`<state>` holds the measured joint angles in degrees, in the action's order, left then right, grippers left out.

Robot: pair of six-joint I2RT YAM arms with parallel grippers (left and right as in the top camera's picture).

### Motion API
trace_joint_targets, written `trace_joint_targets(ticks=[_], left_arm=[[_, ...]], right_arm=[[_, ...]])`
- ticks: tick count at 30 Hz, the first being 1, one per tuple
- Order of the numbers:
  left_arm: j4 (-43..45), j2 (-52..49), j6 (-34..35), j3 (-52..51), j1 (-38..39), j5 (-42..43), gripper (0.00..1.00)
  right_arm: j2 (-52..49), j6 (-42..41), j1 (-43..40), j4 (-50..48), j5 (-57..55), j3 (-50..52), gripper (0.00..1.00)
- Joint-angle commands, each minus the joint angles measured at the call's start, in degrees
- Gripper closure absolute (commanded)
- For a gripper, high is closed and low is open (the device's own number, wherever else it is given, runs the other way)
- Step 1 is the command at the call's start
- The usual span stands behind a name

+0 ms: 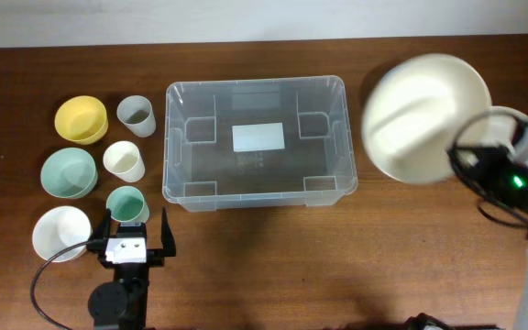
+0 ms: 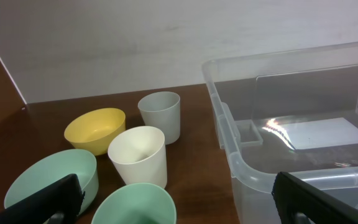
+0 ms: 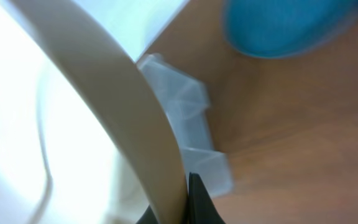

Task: Pack container
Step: 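Carry the cream bowl left and lower it into the container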

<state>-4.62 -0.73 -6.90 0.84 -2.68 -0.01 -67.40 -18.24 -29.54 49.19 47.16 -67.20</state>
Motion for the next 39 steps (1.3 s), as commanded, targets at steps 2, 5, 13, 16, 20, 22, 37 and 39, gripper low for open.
trace_joint_targets(ticks=[2,5,13,16,20,22,37,39], left_arm=[[-0.1,0.4,-0.9,-0.3,-0.3,-0.2,0.01],[-0.1,0.4,-0.9,-0.3,-0.3,-0.2,0.01],[-0.1,0.4,-0.9,-0.3,-0.3,-0.2,0.01],[-0.1,0.4,-0.9,-0.3,-0.3,-0.2,0.01],[-0.1,0.4,-0.9,-0.3,-0.3,-0.2,0.01],[-0.1,0.4,-0.9,-0.3,-0.3,-0.2,0.01],[-0.1,0.4,-0.9,-0.3,-0.3,-0.2,0.01],[-0.1,0.4,-0.9,-0.3,-0.3,-0.2,0.01]], right_arm=[[0.3,-14.7,18.9,-3.8,-17.2,-8.0,0.96],[-2.3,-21.1,32.1,-8.7,-28.9,-9.7,0.95],[-15.7,-29.0,46.7,-14.3,-40.1,-9.8,0.96],[-21.3,-29.3,49.6,-17.5,-40.1,-9.8,0.96],[-26.9,-32.3,52.2,-20.2,-40.1,-9.8,0.96],[-29.3,-34.0,53.3,-21.1,-39.6,-9.8,0.96],[-37.5,-37.8,57.4,-21.6,-34.9,-9.7,0.95],[-37.9,-37.8,57.7,-21.6,-34.9,-9.7,0.95]])
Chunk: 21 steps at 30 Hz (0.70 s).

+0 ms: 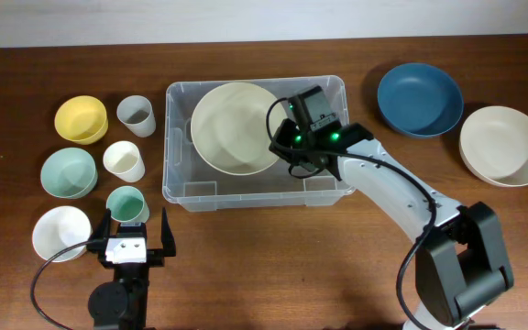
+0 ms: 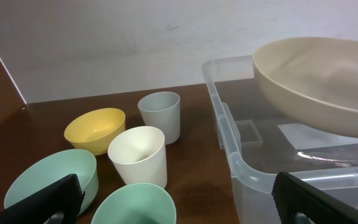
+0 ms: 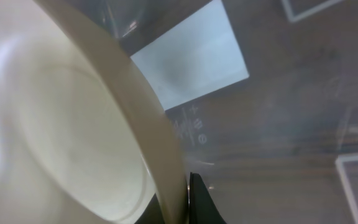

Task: Pack container
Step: 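Carry the cream bowl left and lower it into the container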

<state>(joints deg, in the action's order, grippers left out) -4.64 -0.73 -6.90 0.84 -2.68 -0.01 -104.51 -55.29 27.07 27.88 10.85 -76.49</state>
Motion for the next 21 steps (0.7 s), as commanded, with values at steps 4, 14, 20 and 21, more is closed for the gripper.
trace_joint_targets(ticks=[4,14,20,21], left_arm=[[-0.1,0.4,-0.9,-0.3,-0.3,-0.2,0.01],[-0.1,0.4,-0.9,-0.3,-0.3,-0.2,0.01],[-0.1,0.4,-0.9,-0.3,-0.3,-0.2,0.01],[-0.1,0.4,-0.9,-0.3,-0.3,-0.2,0.01]], right_arm=[[-1.6,-1.0,1.4,-0.2,1.5,-0.3,0.92],[-4.7,-2.5,2.2,0.4,3.0,-0.2,0.91],[-5.9,-2.7,2.6,0.4,4.2,-0.2,0.91],[-5.9,-2.7,2.5,0.4,4.2,-0.2,0.89]])
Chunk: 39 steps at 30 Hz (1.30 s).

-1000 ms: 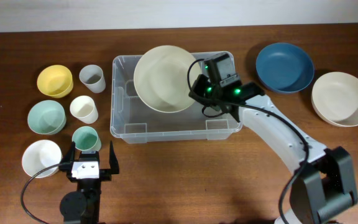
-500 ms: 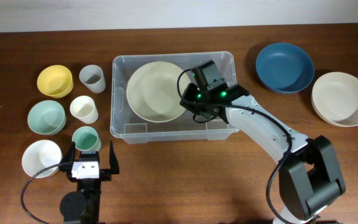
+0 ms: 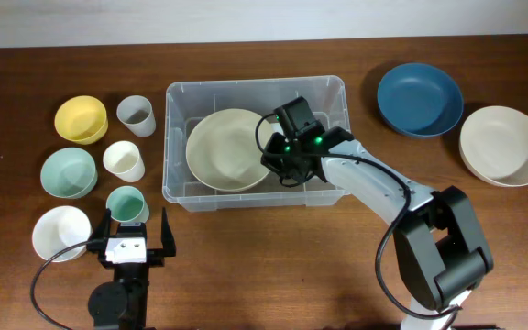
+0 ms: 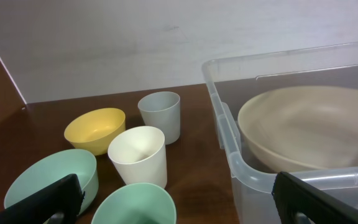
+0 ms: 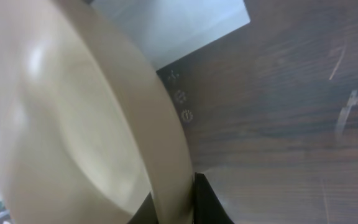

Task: Pack container
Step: 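Carry the cream bowl left and lower it into the container, then open the right gripper and release the bowl in the container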

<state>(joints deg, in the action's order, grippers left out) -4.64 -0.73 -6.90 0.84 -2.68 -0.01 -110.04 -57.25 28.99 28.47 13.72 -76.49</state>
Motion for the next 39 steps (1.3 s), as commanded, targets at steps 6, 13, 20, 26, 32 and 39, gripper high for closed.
trace_joint_targets(ticks=[6,13,20,26,32,39], left_arm=[[-0.1,0.4,-0.9,-0.3,-0.3,-0.2,0.01],[-0.1,0.4,-0.9,-0.3,-0.3,-0.2,0.01],[-0.1,0.4,-0.9,-0.3,-0.3,-0.2,0.01],[-0.1,0.4,-0.9,-0.3,-0.3,-0.2,0.01],[-0.1,0.4,-0.9,-0.3,-0.3,-0.2,0.01],[-0.1,0.4,-0.9,-0.3,-0.3,-0.2,0.01]], right_arm=[[-0.3,-0.7,0.6,-0.2,2.4,-0.2,0.54],[-0.3,2.8,0.5,0.0,2.2,-0.4,0.45],[-0.3,9.4,-0.7,2.3,1.5,-2.9,0.43],[-0.3,10.1,-3.3,4.5,0.5,-3.3,0.41],[-0.3,13.6,-5.4,4.7,-2.3,-3.3,0.58],[-0.3,16.8,-6.1,4.1,-6.1,-3.3,0.96]])
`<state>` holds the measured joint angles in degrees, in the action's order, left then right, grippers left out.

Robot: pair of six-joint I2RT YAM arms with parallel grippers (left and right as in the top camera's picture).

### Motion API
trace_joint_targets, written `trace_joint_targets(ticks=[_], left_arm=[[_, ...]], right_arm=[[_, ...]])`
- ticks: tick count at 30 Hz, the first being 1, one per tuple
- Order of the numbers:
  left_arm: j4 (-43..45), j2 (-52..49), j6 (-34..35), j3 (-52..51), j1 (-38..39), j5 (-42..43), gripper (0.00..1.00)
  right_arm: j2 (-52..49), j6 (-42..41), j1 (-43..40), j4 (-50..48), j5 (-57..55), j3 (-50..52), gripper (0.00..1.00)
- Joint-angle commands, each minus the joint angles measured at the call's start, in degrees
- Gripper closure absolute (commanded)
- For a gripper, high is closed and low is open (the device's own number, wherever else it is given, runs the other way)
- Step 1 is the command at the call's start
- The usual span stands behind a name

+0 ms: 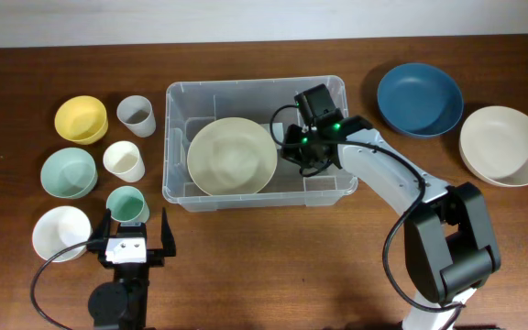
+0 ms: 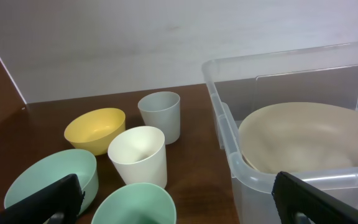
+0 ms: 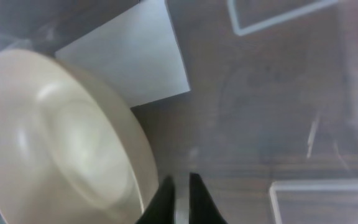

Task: Pack container
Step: 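Open the right gripper and release the bowl in the container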

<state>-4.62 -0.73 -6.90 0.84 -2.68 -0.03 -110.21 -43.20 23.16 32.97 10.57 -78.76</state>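
The clear plastic container (image 1: 255,89) stands at the table's middle. A large cream bowl (image 1: 232,156) lies upright in its left half, seen also in the left wrist view (image 2: 303,134) and the right wrist view (image 3: 67,143). My right gripper (image 1: 295,152) is inside the container just right of the bowl's rim; its fingers (image 3: 180,190) stand slightly open with nothing between them. My left gripper (image 1: 134,223) rests open at the front left, its fingers either side of a green cup (image 2: 143,202).
Left of the container are a yellow bowl (image 1: 82,119), grey cup (image 1: 137,115), cream cup (image 1: 124,161), green bowl (image 1: 69,172) and white bowl (image 1: 60,233). To the right lie a blue bowl (image 1: 419,98) and a cream bowl (image 1: 504,145).
The right gripper has let go of the cream bowl's rim and now sits just to its right. The bowl, then tilted, lies flat on the container floor. The left arm is unchanged.
The right gripper first held the large cream bowl by its rim up at the table's right. Then it held it over the container, then tilted low inside the left half. Now the bowl rests there, released. The left gripper stayed open by the green cup throughout.
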Motion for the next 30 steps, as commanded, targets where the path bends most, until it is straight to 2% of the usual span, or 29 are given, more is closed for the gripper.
trace_joint_targets(ticks=[1,11,30], left_arm=[[-0.1,0.4,-0.9,-0.3,-0.3,-0.2,0.00],[-0.1,0.4,-0.9,-0.3,-0.3,-0.2,0.01],[-0.1,0.4,-0.9,-0.3,-0.3,-0.2,0.01]], right_arm=[[-0.1,2.8,-0.3,-0.3,-3.6,-1.1,0.96],[-4.6,2.8,-0.3,-0.6,-3.3,-1.0,0.96],[-5.0,3.0,1.9,-3.9,-0.4,-1.0,0.96]])
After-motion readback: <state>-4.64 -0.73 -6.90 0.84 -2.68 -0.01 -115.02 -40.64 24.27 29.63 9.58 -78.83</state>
